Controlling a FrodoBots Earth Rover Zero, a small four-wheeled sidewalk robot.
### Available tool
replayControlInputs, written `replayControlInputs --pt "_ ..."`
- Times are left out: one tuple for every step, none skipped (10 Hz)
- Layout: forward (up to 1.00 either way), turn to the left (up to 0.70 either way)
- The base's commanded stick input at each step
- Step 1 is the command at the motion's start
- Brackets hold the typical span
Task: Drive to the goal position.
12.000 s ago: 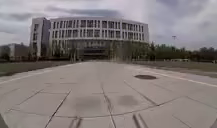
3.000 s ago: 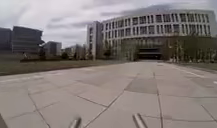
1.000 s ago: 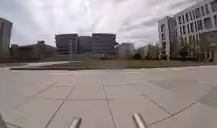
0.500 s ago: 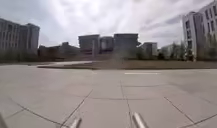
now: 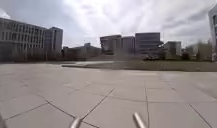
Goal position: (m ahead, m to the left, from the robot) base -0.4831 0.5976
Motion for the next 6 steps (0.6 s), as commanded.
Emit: replayControlInputs --pt "0.0 0.45" --pt "0.0 0.45" --pt "0.0 0.45" --pt "0.0 0.45" --pt "0.0 0.45" --pt "0.0 0.45"
